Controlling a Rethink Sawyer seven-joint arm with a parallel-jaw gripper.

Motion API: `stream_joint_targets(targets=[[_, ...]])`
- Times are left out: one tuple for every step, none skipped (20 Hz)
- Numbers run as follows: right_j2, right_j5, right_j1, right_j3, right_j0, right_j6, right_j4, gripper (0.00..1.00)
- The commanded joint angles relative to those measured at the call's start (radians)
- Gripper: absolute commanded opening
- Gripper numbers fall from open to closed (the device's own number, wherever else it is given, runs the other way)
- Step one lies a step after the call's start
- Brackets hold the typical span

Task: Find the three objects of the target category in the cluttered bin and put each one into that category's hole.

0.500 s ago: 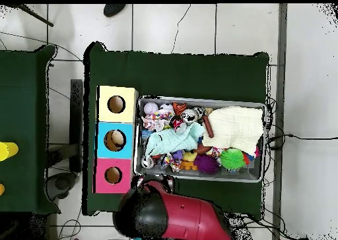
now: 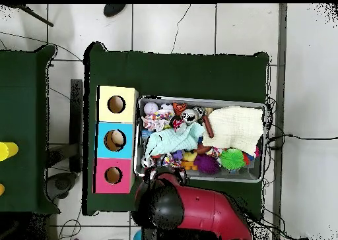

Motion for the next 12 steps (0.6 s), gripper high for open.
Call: stream_joint_targets(targets=[[0.224,0.014,0.051,-0.113,-0.107,-0.175,-0.060,1.00],[0.234,0.038,0.051,-0.126,-0.109,-0.168,-0.057,1.00],[0.232,0.066,0.059,-0.150,-0.100,-0.159,-0.068,1.00],[0.220,0.095,0.071,-0.175,-0.084,-0.148,-0.087,1.00],[0.214,0.100,0.090,-0.197,-0.073,-0.131,-0.106,1.00],[0.204,0.092,0.107,-0.206,-0.060,-0.116,-0.126,1.00],[0.189,0.076,0.136,-0.225,-0.045,-0.096,-0.149,1.00],[0.170,0.066,0.162,-0.239,-0.026,-0.078,-0.176,1.00],[0.152,0.061,0.193,-0.256,-0.009,-0.063,-0.200,1.00],[0.137,0.064,0.217,-0.268,0.003,-0.056,-0.221,1.00],[0.125,0.093,0.242,-0.285,0.015,-0.054,-0.241,1.00],[0.119,0.102,0.259,-0.292,0.017,-0.049,-0.248,1.00]])
